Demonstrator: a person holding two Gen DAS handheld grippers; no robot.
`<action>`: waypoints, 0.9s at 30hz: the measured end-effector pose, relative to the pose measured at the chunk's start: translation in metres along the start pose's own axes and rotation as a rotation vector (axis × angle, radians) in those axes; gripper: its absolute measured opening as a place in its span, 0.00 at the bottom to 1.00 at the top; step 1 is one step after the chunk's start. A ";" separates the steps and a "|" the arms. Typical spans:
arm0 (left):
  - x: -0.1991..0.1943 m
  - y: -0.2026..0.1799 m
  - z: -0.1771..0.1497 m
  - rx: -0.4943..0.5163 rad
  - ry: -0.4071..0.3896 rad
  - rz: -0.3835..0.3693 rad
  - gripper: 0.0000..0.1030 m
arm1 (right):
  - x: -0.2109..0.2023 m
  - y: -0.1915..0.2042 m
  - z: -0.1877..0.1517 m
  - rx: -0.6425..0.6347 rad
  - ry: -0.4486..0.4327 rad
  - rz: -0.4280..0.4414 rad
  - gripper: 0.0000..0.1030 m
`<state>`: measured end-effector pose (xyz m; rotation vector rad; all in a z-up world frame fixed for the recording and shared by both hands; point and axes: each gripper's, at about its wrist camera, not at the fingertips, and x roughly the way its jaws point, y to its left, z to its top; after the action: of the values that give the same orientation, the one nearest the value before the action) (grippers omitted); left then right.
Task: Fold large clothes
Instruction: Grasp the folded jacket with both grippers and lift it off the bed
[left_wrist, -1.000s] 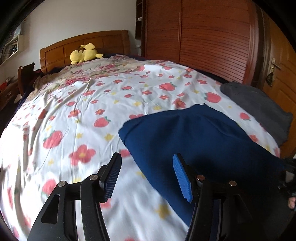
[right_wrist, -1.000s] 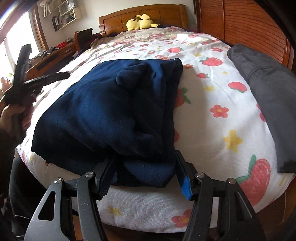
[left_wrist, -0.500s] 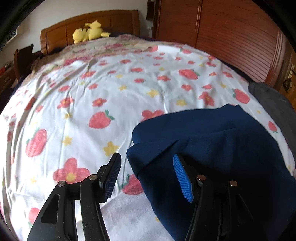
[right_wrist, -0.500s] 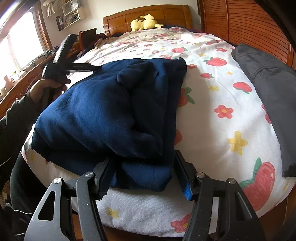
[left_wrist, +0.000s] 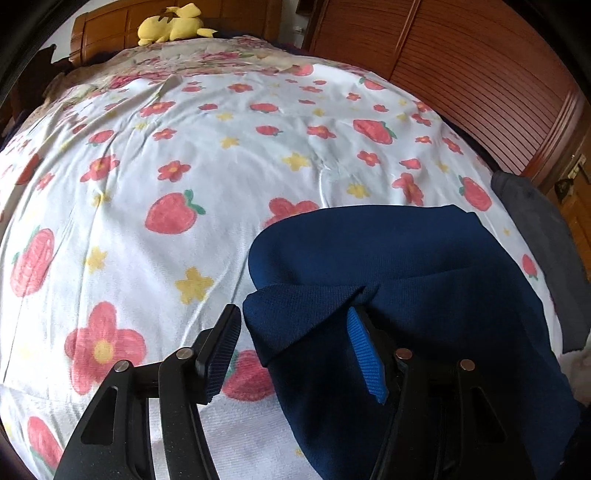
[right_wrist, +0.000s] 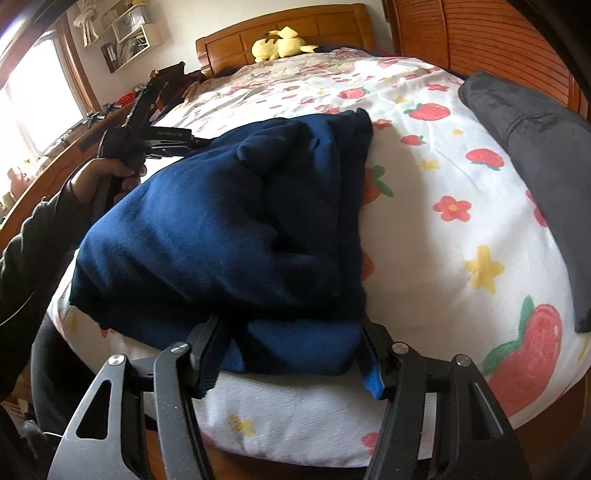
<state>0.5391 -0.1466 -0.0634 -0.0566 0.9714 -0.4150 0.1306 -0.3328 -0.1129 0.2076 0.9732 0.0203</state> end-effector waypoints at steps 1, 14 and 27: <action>-0.001 -0.001 0.000 0.010 -0.006 0.004 0.50 | 0.000 0.000 0.000 -0.002 0.000 -0.001 0.59; -0.068 -0.049 -0.003 0.159 -0.195 0.105 0.14 | -0.018 0.004 0.016 -0.033 -0.062 0.044 0.25; -0.133 -0.113 -0.007 0.253 -0.347 0.172 0.13 | -0.078 -0.030 0.076 -0.127 -0.259 0.006 0.20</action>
<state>0.4325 -0.2011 0.0637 0.1783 0.5714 -0.3526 0.1470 -0.3834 -0.0128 0.0935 0.7107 0.0593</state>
